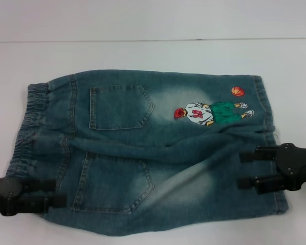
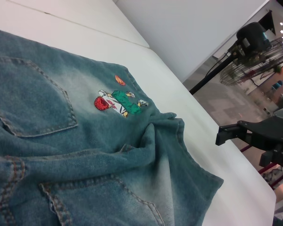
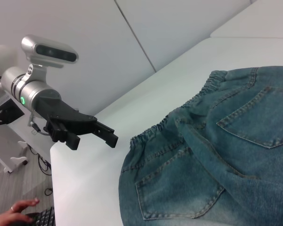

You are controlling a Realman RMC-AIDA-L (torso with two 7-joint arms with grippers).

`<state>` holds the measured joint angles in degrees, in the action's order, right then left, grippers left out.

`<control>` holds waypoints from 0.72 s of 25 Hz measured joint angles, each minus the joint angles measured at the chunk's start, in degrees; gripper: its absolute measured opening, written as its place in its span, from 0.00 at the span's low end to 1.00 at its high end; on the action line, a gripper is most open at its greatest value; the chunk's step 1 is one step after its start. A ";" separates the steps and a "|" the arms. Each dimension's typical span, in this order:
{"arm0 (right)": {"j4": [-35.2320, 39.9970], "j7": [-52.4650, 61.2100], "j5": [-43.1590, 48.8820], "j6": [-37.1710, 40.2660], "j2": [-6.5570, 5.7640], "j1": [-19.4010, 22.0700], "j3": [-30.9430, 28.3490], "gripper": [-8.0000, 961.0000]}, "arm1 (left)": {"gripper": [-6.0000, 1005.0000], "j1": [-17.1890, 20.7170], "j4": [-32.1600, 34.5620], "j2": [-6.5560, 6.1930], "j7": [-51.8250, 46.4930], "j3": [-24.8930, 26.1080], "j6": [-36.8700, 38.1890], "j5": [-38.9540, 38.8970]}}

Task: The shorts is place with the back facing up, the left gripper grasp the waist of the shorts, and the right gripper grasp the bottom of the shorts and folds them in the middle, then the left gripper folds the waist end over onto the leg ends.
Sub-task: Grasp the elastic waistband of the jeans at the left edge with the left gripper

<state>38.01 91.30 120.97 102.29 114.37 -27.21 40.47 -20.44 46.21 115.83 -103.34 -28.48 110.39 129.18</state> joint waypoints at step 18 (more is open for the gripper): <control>0.05 -0.37 0.23 -1.43 0.59 -0.30 0.23 0.98 | 0.93 -0.57 -0.01 -0.21 -1.47 -1.04 0.33 0.10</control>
<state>38.06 90.93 121.20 100.87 114.96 -27.51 40.70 -21.00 46.20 115.62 -104.81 -29.52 110.72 129.28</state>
